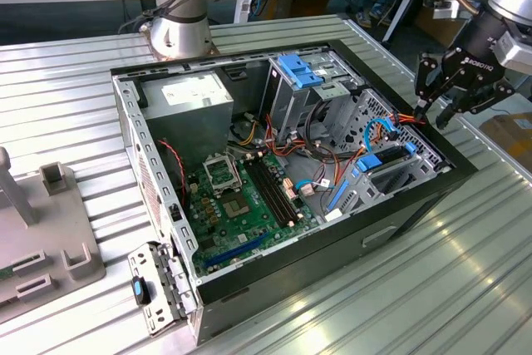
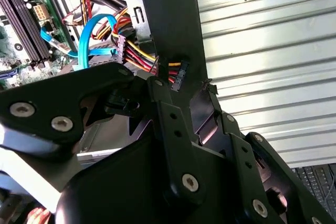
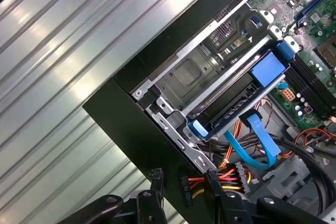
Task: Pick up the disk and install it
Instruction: 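Insert the first disk wire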
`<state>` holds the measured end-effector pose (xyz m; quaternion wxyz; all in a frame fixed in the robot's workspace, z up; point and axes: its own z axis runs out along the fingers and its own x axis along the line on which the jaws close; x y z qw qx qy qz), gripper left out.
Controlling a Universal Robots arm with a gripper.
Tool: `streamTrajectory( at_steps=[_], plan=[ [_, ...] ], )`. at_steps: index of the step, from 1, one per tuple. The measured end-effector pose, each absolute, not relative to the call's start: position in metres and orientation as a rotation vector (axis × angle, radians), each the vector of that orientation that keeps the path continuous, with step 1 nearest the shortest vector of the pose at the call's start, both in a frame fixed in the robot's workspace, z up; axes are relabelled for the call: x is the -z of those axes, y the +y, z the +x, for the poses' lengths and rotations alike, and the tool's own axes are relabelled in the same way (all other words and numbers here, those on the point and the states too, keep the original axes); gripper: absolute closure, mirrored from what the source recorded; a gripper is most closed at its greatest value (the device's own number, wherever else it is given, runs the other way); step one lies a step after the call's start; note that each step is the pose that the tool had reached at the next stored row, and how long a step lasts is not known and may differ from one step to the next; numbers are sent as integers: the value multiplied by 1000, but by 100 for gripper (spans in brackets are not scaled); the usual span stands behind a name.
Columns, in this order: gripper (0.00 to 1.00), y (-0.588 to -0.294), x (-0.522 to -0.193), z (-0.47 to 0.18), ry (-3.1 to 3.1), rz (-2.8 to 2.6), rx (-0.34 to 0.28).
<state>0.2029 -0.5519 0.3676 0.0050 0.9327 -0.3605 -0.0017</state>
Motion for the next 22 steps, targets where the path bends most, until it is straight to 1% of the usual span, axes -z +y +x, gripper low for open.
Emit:
streamTrajectory(
  at_steps=[7,8,10,12,22],
  plan=[
    [56,-557,-367,203,-1103,2933,7],
    [65,-557,-367,203,-1101,2929,4],
    [65,-557,-367,199,-1032,2956,3],
    [80,-557,-367,199,-1031,2956,3],
    [80,-557,-367,199,-1031,2956,3]
  ],
)
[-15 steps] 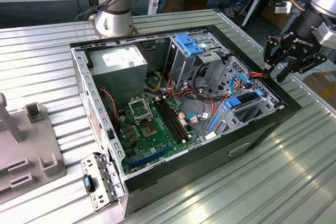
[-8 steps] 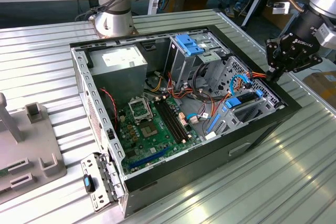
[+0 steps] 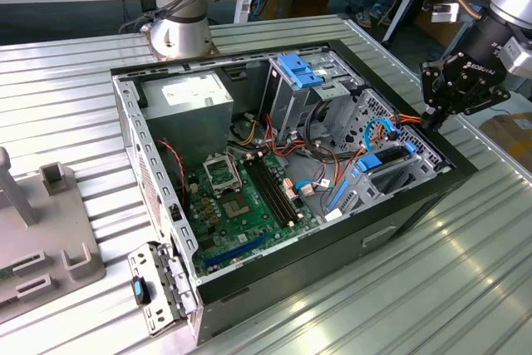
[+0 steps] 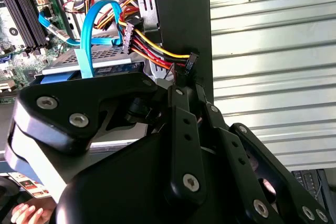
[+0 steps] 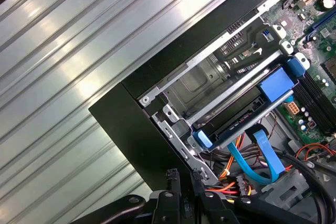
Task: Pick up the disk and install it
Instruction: 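Insert the first disk wire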
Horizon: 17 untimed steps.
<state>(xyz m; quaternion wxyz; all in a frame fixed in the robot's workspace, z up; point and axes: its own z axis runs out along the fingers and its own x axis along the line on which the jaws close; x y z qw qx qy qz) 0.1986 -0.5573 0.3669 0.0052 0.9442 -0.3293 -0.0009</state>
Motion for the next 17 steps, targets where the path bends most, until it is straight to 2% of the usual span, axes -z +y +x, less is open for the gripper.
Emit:
streamTrajectory(
  at_steps=[3,4,17],
  plan=[
    [81,-557,-367,199,-1031,2956,3],
    [84,-557,-367,199,-1031,2956,3],
    [84,-557,-382,199,-1031,2957,0]
  ],
)
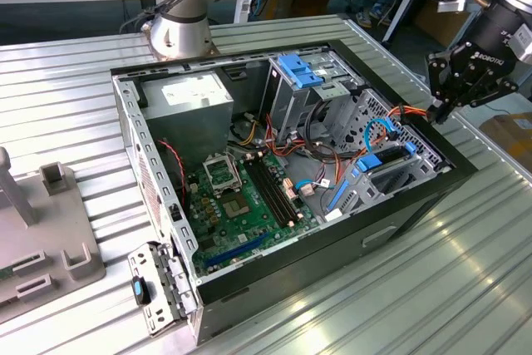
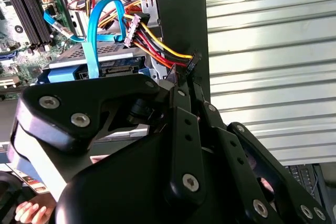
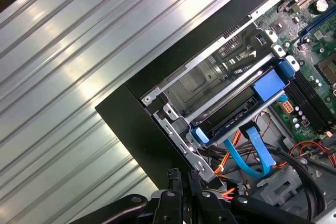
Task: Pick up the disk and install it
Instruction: 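Insert the first disk wire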
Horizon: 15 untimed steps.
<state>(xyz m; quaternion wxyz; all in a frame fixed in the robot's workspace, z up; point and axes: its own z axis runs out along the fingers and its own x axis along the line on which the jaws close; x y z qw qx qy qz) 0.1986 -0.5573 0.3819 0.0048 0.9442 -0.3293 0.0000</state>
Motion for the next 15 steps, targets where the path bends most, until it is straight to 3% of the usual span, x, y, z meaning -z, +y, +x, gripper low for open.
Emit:
streamTrajectory(
  at_steps=[15],
  plan=[
    [84,-557,-382,190,-1222,2884,1]
  ],
)
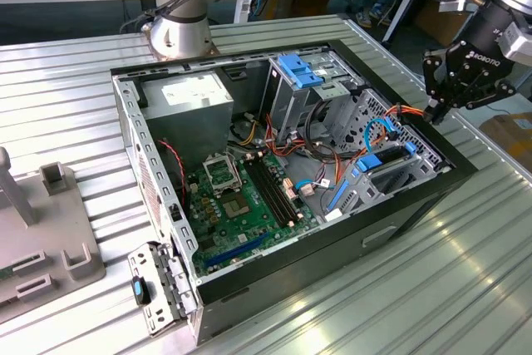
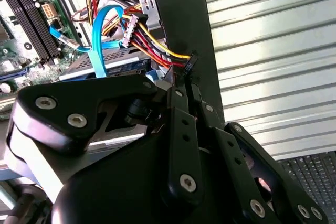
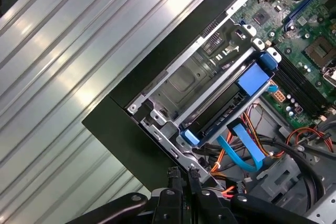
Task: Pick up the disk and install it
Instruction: 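Insert the first disk wire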
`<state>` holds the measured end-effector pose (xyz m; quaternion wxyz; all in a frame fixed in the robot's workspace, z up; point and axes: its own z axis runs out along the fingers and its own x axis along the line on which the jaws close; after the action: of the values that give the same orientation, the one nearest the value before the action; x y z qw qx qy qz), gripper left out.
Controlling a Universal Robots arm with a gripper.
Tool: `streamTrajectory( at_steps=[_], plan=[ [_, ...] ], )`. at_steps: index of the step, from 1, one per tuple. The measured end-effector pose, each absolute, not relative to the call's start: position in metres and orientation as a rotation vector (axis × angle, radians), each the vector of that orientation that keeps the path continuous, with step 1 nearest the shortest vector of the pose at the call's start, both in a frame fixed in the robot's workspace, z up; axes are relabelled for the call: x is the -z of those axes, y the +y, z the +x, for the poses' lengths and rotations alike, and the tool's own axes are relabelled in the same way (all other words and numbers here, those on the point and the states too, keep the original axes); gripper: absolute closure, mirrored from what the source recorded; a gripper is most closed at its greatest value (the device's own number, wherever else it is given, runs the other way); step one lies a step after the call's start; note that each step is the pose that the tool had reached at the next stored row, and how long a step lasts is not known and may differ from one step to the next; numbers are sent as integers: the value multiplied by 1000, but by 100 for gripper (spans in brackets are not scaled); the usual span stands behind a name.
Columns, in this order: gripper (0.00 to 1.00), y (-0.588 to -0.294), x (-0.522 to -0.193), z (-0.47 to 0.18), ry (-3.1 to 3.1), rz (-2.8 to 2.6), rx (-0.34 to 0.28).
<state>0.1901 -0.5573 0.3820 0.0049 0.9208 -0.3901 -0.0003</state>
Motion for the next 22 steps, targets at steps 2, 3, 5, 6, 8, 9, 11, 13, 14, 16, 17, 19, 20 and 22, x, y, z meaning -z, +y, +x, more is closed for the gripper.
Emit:
streamTrajectory(
  at_steps=[2,3,5,6,8,9,11,13,14,16,17,19,20,22],
  plan=[
    [84,-557,-382,188,-1263,2866,1],
    [84,-557,-382,187,-1284,2856,1],
    [84,-557,-382,185,-1303,2848,1],
    [84,-557,-382,184,-1317,2842,1],
    [84,-557,-382,183,-1335,2833,1],
    [84,-557,-382,182,-1352,2825,2],
    [84,-557,-382,180,-1378,2812,2],
    [84,-557,-382,179,-1399,2802,2],
    [84,-557,-382,177,-1416,2793,2],
    [84,-557,-382,176,-1434,2784,2],
    [84,-557,-382,174,-1447,2777,2],
    [84,-557,-382,173,-1461,2770,2],
    [84,-557,-382,172,-1475,2763,2],
    [84,-557,-382,168,-1503,2748,2]
  ],
)
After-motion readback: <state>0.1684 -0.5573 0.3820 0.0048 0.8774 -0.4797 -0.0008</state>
